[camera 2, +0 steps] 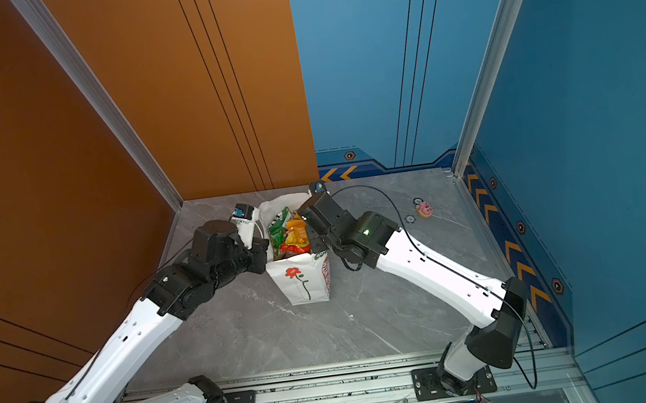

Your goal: Place the snacks into the paper bag

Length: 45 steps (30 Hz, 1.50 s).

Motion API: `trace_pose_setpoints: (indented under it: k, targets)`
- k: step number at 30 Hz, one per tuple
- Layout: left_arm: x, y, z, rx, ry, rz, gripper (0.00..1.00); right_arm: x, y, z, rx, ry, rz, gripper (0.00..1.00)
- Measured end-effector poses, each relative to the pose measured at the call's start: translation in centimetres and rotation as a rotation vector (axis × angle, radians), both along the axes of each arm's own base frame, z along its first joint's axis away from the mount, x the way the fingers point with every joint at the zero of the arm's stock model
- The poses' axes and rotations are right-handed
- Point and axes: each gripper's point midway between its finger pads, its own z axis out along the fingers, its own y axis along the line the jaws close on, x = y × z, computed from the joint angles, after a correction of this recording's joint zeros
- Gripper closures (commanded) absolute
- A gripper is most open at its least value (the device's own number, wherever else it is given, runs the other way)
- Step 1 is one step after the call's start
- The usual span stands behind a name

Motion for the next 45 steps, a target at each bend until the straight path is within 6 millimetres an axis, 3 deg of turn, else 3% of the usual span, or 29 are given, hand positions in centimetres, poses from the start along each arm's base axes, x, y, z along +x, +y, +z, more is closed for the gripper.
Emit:
trace_pose_setpoints:
  k: [7, 10, 14, 23, 30, 36, 41, 45]
  targets:
    - [3.6, -3.2, -4.4, 0.086, 0.162, -0.027, 1.00, 2.8, -0.1, -5.1, -0.055, 0.094, -0.073, 1.00]
    - [3.3, -3.5, -3.8, 0.070, 0.151, -0.042, 1.00, 3.5, -0.4, -5.4, -0.041, 0.101, -0.092, 1.00]
    - [2.3, -2.9, -2.8, 0.053, 0.131, -0.046, 0.98, 3.6, -0.9, -4.6, -0.026, 0.088, -0.101, 0.91]
    - [2.2, -2.9, -1.6, 0.024, 0.089, -0.053, 0.70, 3.8, -1.7, -3.8, -0.002, 0.079, -0.117, 0.58]
    - [2.2, -2.8, -0.9, 0.010, 0.070, -0.047, 0.49, 3.9, -2.2, -3.1, 0.022, 0.074, -0.130, 0.42]
    - [2.1, -1.9, 0.3, 0.008, 0.027, -0.020, 0.28, 3.3, -2.0, -1.7, 0.068, 0.060, -0.101, 0.21]
    - [1.3, -0.2, 1.7, -0.004, -0.047, 0.026, 0.07, 2.9, -2.1, -0.4, 0.093, 0.039, -0.086, 0.13]
    - [0.6, 1.7, 3.0, -0.013, -0.116, 0.080, 0.01, 2.8, -2.1, -0.1, 0.104, 0.037, -0.073, 0.10]
